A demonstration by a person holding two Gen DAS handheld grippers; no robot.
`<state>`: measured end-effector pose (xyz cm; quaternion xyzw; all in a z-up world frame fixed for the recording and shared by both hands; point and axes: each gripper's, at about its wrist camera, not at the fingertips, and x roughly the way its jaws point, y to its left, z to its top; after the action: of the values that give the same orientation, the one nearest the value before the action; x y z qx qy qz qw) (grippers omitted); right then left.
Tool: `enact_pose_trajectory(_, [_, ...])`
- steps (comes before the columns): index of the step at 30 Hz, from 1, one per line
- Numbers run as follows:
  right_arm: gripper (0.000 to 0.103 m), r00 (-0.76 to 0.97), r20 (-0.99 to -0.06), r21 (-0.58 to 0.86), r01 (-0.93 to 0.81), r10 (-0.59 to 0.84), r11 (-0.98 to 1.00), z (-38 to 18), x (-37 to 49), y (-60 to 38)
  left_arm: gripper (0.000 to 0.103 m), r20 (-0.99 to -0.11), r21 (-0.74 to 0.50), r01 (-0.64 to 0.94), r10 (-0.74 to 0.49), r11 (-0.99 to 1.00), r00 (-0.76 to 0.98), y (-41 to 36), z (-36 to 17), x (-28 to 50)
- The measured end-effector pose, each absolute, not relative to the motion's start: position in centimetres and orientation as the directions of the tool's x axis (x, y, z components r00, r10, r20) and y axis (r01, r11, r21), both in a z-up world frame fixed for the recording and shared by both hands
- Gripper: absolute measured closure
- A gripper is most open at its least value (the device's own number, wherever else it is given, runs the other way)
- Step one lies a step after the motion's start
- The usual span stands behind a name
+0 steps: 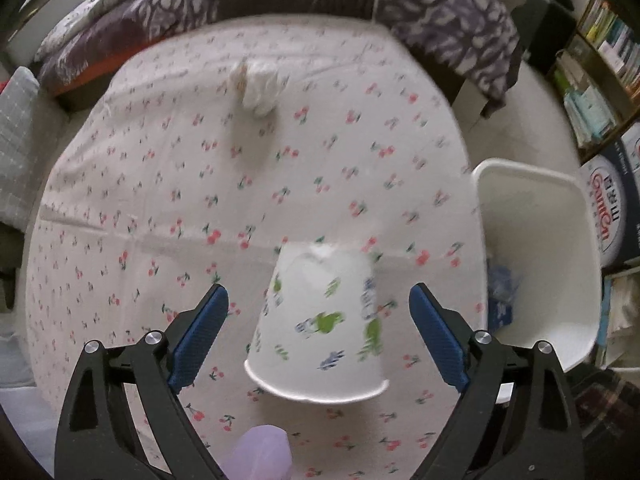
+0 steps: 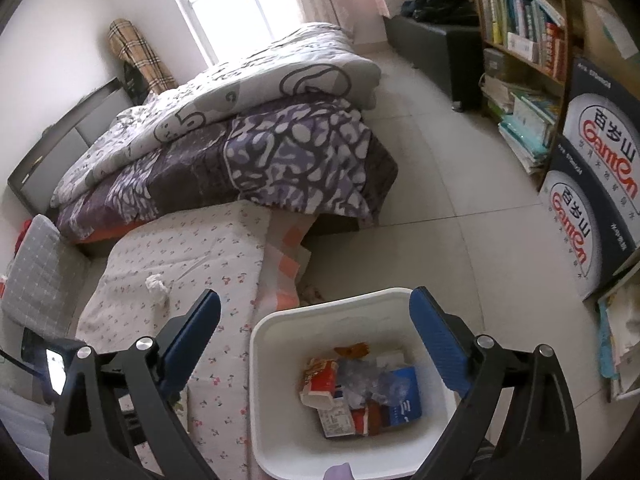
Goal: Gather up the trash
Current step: 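Grasp the white paper cup on the bed with the left tool, then grasp the crumpled white plastic bag with the right tool while the left tool holds the cup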
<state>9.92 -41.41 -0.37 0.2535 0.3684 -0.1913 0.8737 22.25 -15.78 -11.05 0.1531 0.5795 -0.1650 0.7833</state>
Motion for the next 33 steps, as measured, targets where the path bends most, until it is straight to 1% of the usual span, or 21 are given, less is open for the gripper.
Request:
enact_pose_trajectory(3, [0.010, 0.654, -0.744, 0.308, 0.521, -0.140, 0.796, -0.5, 10.5, -40.8, 0.015, -0.967, 0.040, 0.426, -0.073, 0.904, 0.245, -15.0, -12.2, 22.4])
enact_pose_trajectory(5, [0.010, 0.647, -0.753, 0.316, 0.516, -0.121, 0.796, -0.8, 11.2, -40.3, 0.017, -0.973, 0.015, 0.422, -0.084, 0.906, 0.214, -14.4, -13.1, 22.5])
enact_pose_trajectory(7, [0.010, 0.639, -0.763, 0.321, 0.512, -0.103, 0.797, -1.1, 11.9, -39.7, 0.027, -0.977, -0.002, 0.430, -0.094, 0.903, 0.193, -14.1, -13.6, 22.3])
enact_pose_trajectory(9, [0.010, 0.631, -0.771, 0.324, 0.504, -0.085, 0.801, -1.4, 12.7, -38.9, 0.029, -0.974, -0.015, 0.445, -0.114, 0.895, 0.197, -13.9, -13.5, 22.2])
enact_pose_trajectory(11, [0.010, 0.626, -0.777, 0.327, 0.496, -0.070, 0.804, -1.8, 13.5, -38.0, 0.037, -0.967, -0.049, 0.458, -0.156, 0.888, 0.200, -13.3, -13.0, 22.1])
enact_pose_trajectory(14, [0.010, 0.621, -0.783, 0.336, 0.482, -0.045, 0.810, -2.3, 14.8, -36.6, 0.042, -0.954, -0.092, 0.445, -0.207, 0.891, 0.217, -11.4, -11.9, 22.0])
enact_pose_trajectory(18, [0.010, 0.607, -0.795, 0.345, 0.449, 0.001, 0.824, -3.3, 17.1, -34.2, 0.043, -0.937, -0.095, 0.375, -0.210, 0.922, 0.280, -7.1, -10.1, 22.3])
enact_pose_trajectory(21, [0.010, 0.581, -0.813, 0.316, 0.399, 0.029, 0.861, -4.5, 19.8, -31.3, 0.043, -0.915, -0.125, 0.255, -0.211, 0.959, 0.344, -1.9, -7.8, 22.9])
enact_pose_trajectory(24, [0.010, 0.546, -0.836, 0.277, 0.324, 0.060, 0.905, -5.9, 23.4, -27.9, 0.043, -0.875, -0.118, 0.116, -0.159, 0.986, 0.457, 3.7, -4.1, 23.3])
enact_pose_trajectory(27, [0.010, 0.522, -0.848, 0.256, 0.260, 0.088, 0.931, -7.5, 26.9, -24.4, 0.043, -0.829, -0.169, 0.039, -0.163, 0.985, 0.535, 7.4, -0.9, 23.4])
enact_pose_trajectory(29, [0.010, 0.510, -0.853, 0.257, 0.228, 0.110, 0.939, -8.8, 29.5, -22.3, 0.043, -0.801, -0.204, 0.000, -0.167, 0.979, 0.575, 9.6, 0.9, 23.3])
enact_pose_trajectory(31, [0.011, 0.509, -0.857, 0.215, 0.209, 0.081, 0.954, -9.9, 31.7, -20.4, 0.043, -0.786, -0.229, -0.020, -0.173, 0.973, 0.593, 10.8, 1.9, 23.0])
enact_pose_trajectory(33, [0.011, 0.512, -0.857, 0.182, 0.195, 0.058, 0.964, -10.9, 33.5, -19.1, 0.043, -0.783, -0.227, -0.022, -0.169, 0.974, 0.598, 11.5, 2.7, 23.1])
